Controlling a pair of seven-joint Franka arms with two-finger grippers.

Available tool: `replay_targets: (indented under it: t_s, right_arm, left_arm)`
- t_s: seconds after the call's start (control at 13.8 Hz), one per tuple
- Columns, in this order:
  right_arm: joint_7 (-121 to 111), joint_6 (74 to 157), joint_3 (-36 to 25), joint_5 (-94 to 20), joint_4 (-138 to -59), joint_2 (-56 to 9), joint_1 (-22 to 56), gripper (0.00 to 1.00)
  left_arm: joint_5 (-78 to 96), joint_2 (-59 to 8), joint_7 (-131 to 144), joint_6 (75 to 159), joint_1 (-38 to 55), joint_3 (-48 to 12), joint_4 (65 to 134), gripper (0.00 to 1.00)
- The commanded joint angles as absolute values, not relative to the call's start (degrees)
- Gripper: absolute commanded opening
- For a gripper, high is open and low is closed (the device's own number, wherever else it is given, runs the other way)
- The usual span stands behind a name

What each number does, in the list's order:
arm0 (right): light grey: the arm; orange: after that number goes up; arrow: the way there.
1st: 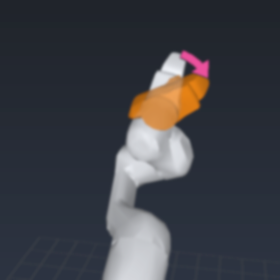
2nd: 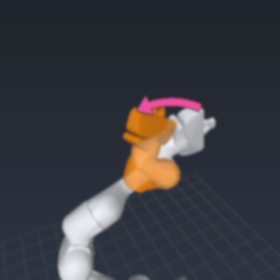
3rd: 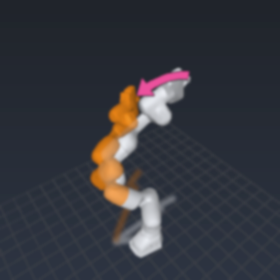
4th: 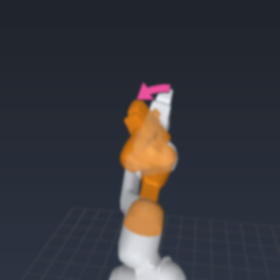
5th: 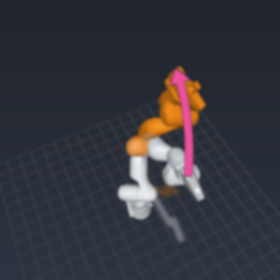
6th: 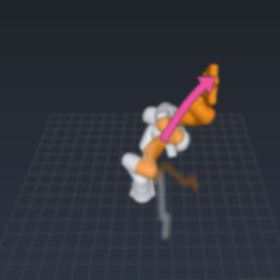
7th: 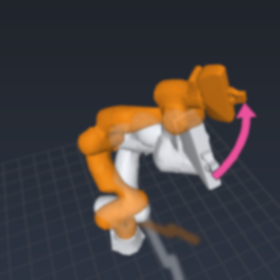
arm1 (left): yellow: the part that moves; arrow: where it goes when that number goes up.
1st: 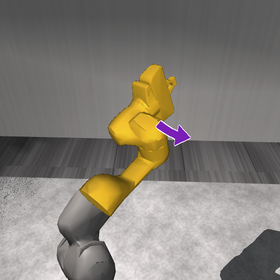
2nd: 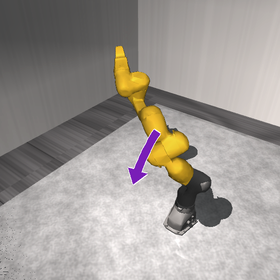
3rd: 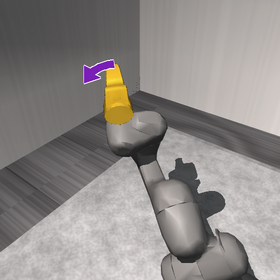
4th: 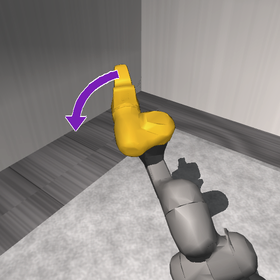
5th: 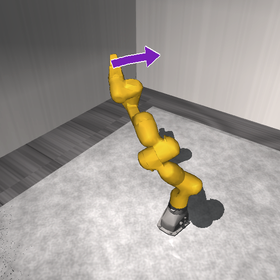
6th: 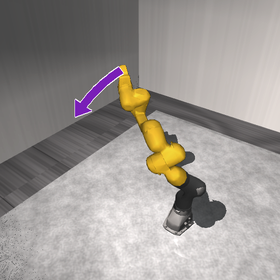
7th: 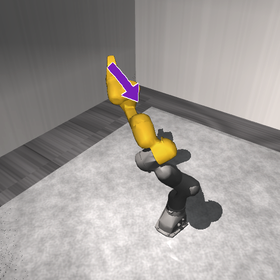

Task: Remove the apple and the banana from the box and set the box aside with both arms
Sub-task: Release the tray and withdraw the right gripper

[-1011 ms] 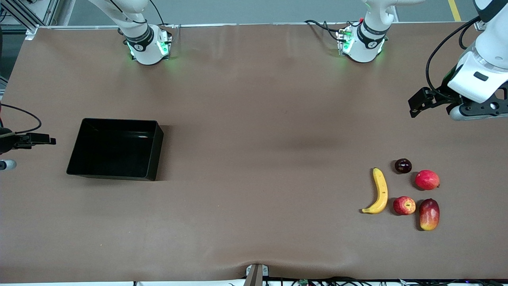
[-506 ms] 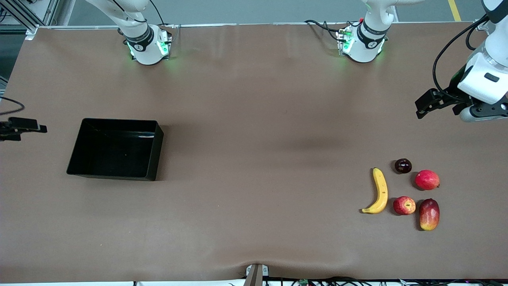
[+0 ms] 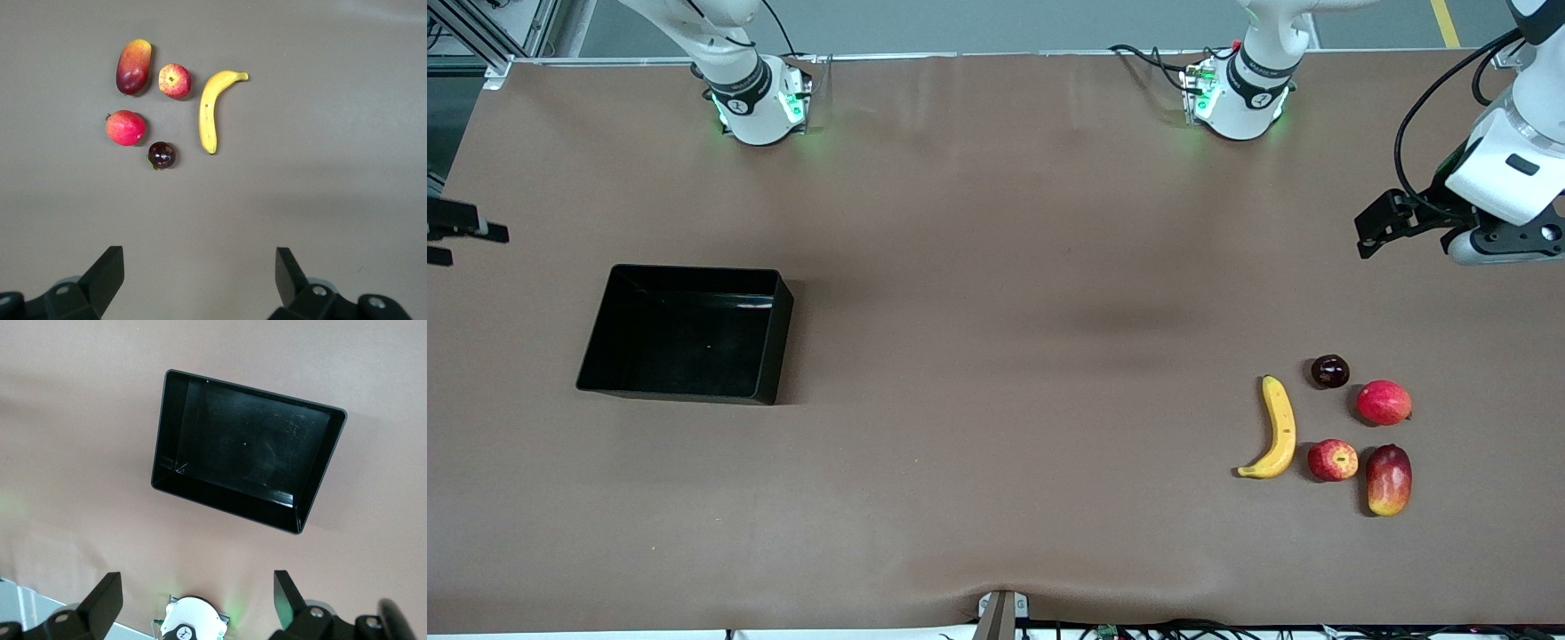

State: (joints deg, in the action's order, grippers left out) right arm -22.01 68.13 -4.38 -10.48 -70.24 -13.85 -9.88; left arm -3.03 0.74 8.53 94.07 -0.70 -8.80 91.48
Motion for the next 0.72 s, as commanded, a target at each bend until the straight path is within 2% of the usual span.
replay_targets:
  t_s: [0.0,0.14,0.29,0.51,0.65]
  right_arm:
    - [-15.66,67.68,-8.70,-9.14,-72.41,-10.56,-3.79,1.00]
    - [-11.89,68.03,-10.80,-6.61,-73.74,-8.44,0.86,1.00]
    - [-11.16,68.20,-10.99,-6.42,-75.92,-6.87,0.79,1.00]
    - [-11.07,75.56,-10.46,-6.33,-87.94,2.26,0.70,1.00]
    - [-10.64,77.08,-10.20,-6.07,-90.09,3.69,0.61,1.00]
  left_arm:
    - [-1.32,3.33,6.51,92.64,-1.05,-8.88,92.10,1.00]
    - [0.26,3.87,6.07,92.72,-1.23,-8.44,92.37,1.00]
    - [0.26,3.96,4.93,92.72,-1.67,-8.35,92.55,1.00]
    - [1.84,4.30,2.20,92.72,-3.78,-8.44,92.46,1.00]
    - [1.76,4.22,2.81,92.64,-3.69,-8.44,92.37,1.00]
